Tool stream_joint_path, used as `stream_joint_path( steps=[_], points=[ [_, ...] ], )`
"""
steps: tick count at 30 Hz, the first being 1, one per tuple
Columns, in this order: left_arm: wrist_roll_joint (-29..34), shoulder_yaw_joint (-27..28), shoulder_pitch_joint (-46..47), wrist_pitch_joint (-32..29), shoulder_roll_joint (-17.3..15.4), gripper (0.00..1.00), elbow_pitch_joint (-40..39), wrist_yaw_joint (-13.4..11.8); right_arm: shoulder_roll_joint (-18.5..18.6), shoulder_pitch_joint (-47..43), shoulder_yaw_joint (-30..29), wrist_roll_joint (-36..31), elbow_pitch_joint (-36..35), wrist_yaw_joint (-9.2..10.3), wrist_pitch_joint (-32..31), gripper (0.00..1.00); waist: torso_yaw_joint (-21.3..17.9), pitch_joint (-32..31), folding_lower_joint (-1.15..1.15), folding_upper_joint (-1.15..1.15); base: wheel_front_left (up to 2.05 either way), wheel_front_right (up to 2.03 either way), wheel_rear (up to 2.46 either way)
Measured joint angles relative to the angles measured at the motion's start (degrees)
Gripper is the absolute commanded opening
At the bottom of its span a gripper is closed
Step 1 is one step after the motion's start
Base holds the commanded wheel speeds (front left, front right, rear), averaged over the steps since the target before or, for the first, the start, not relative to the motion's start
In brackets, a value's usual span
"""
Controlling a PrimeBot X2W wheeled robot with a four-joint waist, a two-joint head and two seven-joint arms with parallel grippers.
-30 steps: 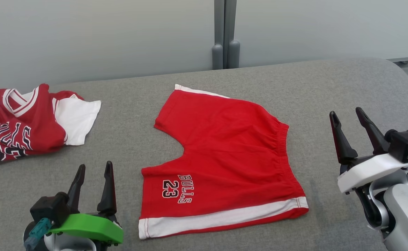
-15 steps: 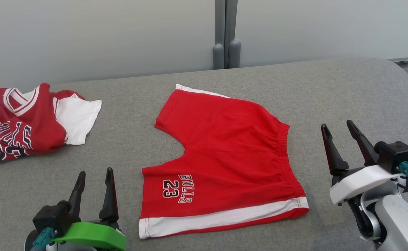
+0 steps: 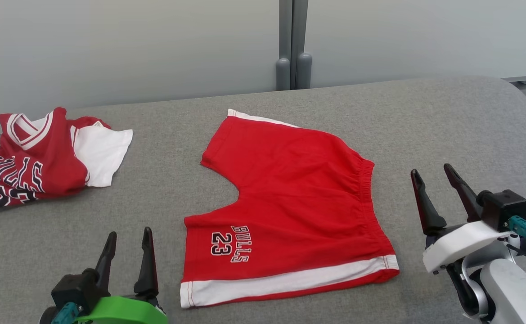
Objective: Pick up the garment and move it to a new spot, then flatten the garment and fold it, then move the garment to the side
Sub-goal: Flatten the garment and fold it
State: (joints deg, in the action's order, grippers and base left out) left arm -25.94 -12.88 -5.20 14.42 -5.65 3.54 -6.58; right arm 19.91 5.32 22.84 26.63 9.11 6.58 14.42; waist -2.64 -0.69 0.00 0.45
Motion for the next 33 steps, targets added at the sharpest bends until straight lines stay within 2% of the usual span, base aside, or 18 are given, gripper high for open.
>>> stream_joint_path(
  steps=[7, 17, 33],
  points=[
    [0.0, -3.7, -2.9, -1.1, 0.0, 1.00, 4.0, 1.1, 1.8, -2.1, 4.2, -2.2, 2.4, -2.11, -0.4, 1.00, 0.0, 0.1, 0.00, 0.00, 0.00, 0.00, 0.00],
    [-1.2, -7.8, -4.9, -6.9, -0.2, 1.00, 8.7, 5.0, 2.5, -4.0, 9.2, -2.7, 4.8, -6.09, -3.6, 1.00, -0.4, 1.4, 0.00, 0.00, 0.00, 0.00, 0.00],
    [-2.6, -7.8, -0.9, -8.4, 0.7, 1.00, 12.0, 6.7, 2.1, -3.4, 10.4, -3.0, 8.8, -8.40, -4.9, 1.00, -1.4, 4.9, 0.00, 0.00, 0.00, 0.00, 0.00]
  ],
)
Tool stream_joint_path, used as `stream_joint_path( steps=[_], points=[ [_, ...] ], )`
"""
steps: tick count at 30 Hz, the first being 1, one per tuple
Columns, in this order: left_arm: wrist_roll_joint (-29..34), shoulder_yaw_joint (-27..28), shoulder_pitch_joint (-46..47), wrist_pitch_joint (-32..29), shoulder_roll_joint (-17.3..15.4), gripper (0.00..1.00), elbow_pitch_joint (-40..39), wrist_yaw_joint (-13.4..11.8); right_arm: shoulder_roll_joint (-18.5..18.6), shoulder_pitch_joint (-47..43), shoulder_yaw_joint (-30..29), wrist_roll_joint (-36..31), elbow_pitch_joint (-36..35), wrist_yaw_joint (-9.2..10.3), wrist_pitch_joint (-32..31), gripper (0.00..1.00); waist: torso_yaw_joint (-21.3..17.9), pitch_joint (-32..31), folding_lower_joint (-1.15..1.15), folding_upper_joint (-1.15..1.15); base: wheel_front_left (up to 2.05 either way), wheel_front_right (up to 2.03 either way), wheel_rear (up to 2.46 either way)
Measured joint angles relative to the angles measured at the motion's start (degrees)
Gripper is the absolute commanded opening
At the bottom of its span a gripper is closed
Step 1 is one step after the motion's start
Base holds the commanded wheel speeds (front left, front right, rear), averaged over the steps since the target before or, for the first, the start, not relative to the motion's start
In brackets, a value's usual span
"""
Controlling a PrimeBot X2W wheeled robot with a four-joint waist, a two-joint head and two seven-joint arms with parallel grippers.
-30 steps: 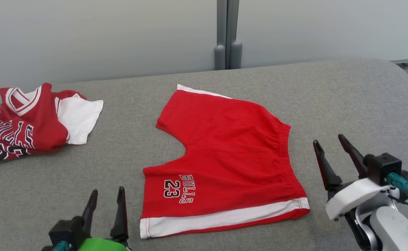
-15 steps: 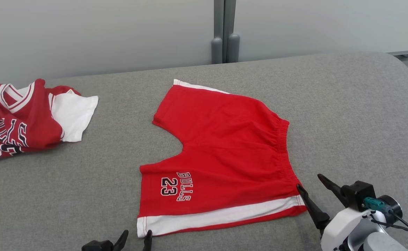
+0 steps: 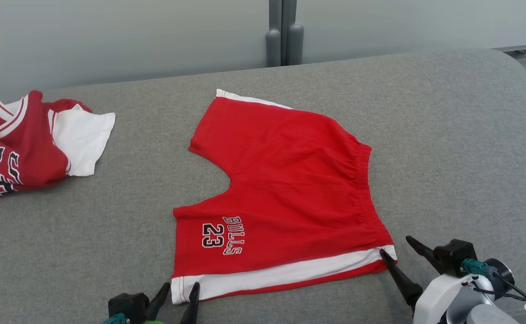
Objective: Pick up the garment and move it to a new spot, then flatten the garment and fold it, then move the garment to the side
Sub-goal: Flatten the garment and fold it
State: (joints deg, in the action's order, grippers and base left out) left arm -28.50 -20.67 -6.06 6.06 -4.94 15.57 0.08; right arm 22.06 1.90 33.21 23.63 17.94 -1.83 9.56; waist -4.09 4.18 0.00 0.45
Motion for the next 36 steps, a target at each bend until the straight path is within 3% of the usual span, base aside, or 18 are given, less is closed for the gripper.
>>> stream_joint_path(
  steps=[2, 7, 8, 14, 16, 19, 21, 22, 24, 25, 36],
  points=[
    [-0.2, 0.0, 0.4, 0.0, 0.1, 1.00, 0.6, 0.4, -0.1, 0.1, 0.8, 0.0, 0.9, -0.65, -0.1, 1.00, 0.1, 0.2, 0.00, 0.00, 0.00, 0.00, 0.00],
    [-0.5, -1.0, 0.7, -0.8, 0.1, 0.62, 1.2, 1.0, -0.2, 1.4, 1.9, -0.9, 1.7, -1.24, -0.5, 1.00, 0.5, 0.6, 0.00, 0.00, 0.00, 0.00, 0.00],
    [-0.5, -1.2, 1.1, -1.1, 0.2, 0.50, 1.4, 1.0, -0.3, 1.6, 2.0, -0.9, 1.8, -1.53, -0.5, 1.00, 0.6, 0.7, 0.00, 0.00, 0.00, 0.00, 0.00],
    [-1.0, -1.4, 1.7, -1.7, 0.3, 0.40, 2.4, 1.5, -0.6, 2.6, 3.0, -0.9, 4.1, -2.38, -1.3, 1.00, 1.6, 1.5, 0.00, 0.00, 0.00, 0.00, 0.00],
    [-1.4, -1.3, 1.7, -1.7, 0.3, 0.36, 2.5, 1.5, -1.0, 2.9, 3.4, -0.9, 4.9, -2.77, -1.6, 0.91, 1.8, 1.7, 0.00, 0.00, 0.00, 0.00, 0.00],
    [-1.4, -1.5, 1.9, -1.7, 0.3, 0.26, 2.7, 1.9, -1.6, 3.8, 4.1, -0.9, 5.6, -3.20, -1.6, 0.47, 1.9, 1.8, 0.00, 0.00, 0.00, 0.00, 0.00],
    [-1.4, -1.6, 2.4, -1.7, 0.3, 0.17, 2.7, 1.9, -2.1, 4.0, 4.2, -0.9, 5.7, -3.22, -1.6, 0.36, 2.0, 1.9, 0.00, 0.00, 0.00, 0.00, 0.00],
    [-1.4, -1.6, 2.7, -1.7, 0.3, 0.06, 2.7, 2.1, -2.2, 4.1, 4.2, -0.9, 5.9, -3.23, -1.6, 0.22, 2.1, 1.9, 0.00, 0.00, 0.00, 0.00, 0.00],
    [-1.4, -1.8, 3.1, -1.7, 0.3, 0.00, 2.7, 2.4, -2.2, 4.3, 4.2, -0.9, 6.1, -3.64, -1.6, 0.04, 2.1, 1.9, 0.00, 0.00, 0.00, 0.00, 0.00],
    [-1.4, -1.8, 3.1, -1.7, 0.3, 0.00, 2.6, 2.4, -2.2, 4.5, 4.2, -0.9, 6.2, -3.65, -1.5, 0.00, 2.1, 1.9, 0.00, 0.00, 0.00, 0.00, 0.00],
    [-3.6, 1.7, 3.5, 2.1, 0.4, 0.00, -1.3, 3.0, -2.3, 4.8, 0.3, 2.0, 4.7, -3.70, 1.8, 0.00, 1.9, 1.5, 0.00, 0.00, 0.00, 0.00, 0.00]
  ],
)
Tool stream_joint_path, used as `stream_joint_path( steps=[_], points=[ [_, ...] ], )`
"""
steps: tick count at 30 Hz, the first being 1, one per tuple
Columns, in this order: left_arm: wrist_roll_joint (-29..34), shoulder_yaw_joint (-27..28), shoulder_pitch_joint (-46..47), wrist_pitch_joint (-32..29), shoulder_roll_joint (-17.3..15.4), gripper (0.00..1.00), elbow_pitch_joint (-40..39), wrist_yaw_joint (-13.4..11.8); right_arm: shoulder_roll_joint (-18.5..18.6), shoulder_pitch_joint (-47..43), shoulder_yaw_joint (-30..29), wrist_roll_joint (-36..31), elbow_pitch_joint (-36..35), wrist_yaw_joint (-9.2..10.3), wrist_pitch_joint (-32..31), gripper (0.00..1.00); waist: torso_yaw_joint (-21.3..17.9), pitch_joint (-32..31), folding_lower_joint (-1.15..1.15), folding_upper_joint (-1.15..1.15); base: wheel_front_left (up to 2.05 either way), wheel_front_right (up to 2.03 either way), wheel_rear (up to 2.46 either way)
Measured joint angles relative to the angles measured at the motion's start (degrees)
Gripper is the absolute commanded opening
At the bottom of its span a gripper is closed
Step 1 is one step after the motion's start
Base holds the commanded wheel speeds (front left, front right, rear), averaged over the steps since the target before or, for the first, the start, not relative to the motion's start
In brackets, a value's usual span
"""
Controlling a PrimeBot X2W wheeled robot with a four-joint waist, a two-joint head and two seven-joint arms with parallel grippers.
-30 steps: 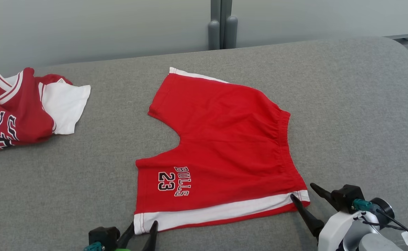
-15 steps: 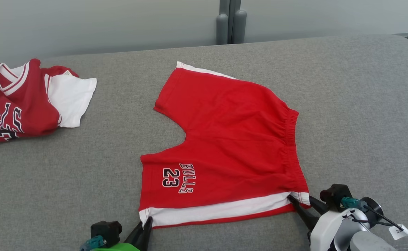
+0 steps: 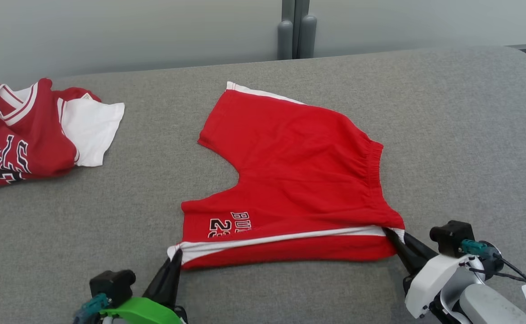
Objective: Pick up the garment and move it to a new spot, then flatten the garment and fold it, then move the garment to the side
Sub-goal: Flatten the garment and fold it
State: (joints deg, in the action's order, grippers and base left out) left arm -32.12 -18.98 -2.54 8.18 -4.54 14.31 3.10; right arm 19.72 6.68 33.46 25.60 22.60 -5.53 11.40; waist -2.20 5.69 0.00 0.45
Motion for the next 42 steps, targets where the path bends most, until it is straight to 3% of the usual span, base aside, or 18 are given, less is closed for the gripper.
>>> stream_joint_path(
  steps=[12, 24, 35, 42],
  points=[
    [-7.2, 3.8, 0.3, 2.5, 0.6, 0.00, -7.5, 2.2, 0.5, 0.4, -2.9, 4.9, -4.6, -0.98, 0.9, 0.00, 0.2, -2.8, 0.00, 0.00, 0.00, 0.00, 0.00],
    [-5.9, -1.4, 0.1, 0.4, -0.8, 0.00, -16.6, 3.0, 5.1, -1.8, -5.8, 7.1, -7.1, -0.99, 1.2, 0.00, 1.6, -6.0, 0.00, 0.00, 0.00, 0.00, 0.00],
    [-4.4, -5.6, -3.0, -4.2, -4.0, 0.00, -25.8, 3.2, 8.3, -4.0, -6.3, 8.0, -9.7, -0.99, -0.7, 0.00, 2.9, -7.3, 0.00, 0.00, 0.00, 0.00, 0.00],
    [-5.8, -4.9, -5.5, -6.5, -4.4, 0.00, -27.7, 2.6, 8.9, -4.9, -5.6, 9.4, -11.3, -1.00, -2.9, 0.00, 2.3, -6.8, 0.00, 0.00, 0.00, 0.00, 0.00]
  ],
)
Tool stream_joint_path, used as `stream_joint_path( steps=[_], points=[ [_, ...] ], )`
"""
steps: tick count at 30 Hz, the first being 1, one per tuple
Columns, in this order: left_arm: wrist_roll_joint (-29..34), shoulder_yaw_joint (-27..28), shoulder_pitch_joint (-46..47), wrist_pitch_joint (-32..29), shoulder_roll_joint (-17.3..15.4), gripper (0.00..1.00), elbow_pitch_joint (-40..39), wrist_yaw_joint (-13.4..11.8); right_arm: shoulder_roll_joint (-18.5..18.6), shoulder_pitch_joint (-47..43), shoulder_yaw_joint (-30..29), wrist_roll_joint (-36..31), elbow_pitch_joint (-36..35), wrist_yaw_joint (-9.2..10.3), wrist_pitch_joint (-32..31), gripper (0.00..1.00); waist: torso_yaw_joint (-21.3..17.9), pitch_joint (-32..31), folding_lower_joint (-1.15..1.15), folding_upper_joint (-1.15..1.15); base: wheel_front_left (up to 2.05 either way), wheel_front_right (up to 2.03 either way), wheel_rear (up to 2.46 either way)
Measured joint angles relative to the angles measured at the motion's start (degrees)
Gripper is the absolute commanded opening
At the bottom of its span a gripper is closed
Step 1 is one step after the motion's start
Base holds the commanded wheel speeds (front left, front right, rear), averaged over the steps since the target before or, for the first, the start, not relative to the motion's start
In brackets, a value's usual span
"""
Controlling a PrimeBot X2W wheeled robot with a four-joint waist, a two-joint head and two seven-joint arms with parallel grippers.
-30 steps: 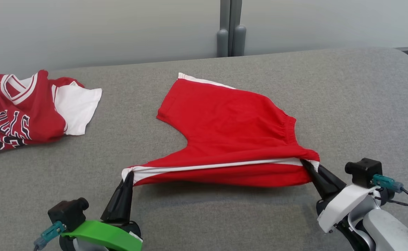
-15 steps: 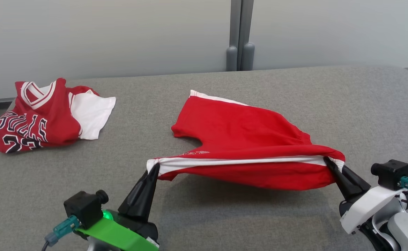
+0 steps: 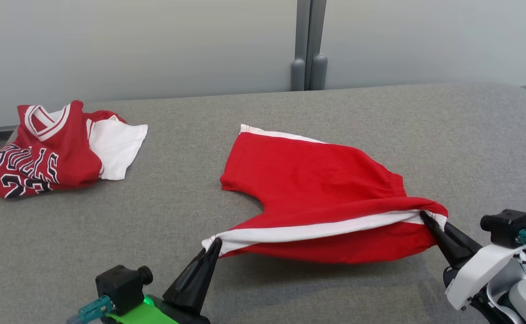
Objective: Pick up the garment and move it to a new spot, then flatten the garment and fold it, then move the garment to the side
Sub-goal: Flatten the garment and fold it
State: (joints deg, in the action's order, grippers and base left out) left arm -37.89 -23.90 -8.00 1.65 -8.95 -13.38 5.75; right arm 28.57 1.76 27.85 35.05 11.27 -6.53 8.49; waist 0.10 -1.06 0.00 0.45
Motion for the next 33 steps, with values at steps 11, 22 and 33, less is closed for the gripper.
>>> stream_joint_path(
  steps=[11, 22, 33],
  points=[
    [-0.6, 2.9, 7.7, -4.5, -1.2, 0.00, 4.3, -1.2, -2.3, 3.2, 0.1, 5.6, -1.2, -0.03, -3.8, 0.00, -2.2, 5.3, 0.00, 0.00, 0.00, 0.00, 0.00],
    [4.5, 3.4, 27.6, -11.1, -1.8, 0.00, 16.1, -2.9, -8.9, 13.0, 0.1, 11.1, 0.9, -0.51, -8.1, 0.00, -6.3, 12.7, 0.00, 0.00, 0.00, 0.00, 0.00],
    [7.9, 3.8, 42.2, -14.5, -2.4, 0.00, 24.9, -4.2, -14.8, 21.3, 0.2, 12.5, 5.0, -0.51, -8.5, 0.00, -11.6, 20.7, 0.00, 0.00, 0.00, 0.00, 0.00]
  ],
)
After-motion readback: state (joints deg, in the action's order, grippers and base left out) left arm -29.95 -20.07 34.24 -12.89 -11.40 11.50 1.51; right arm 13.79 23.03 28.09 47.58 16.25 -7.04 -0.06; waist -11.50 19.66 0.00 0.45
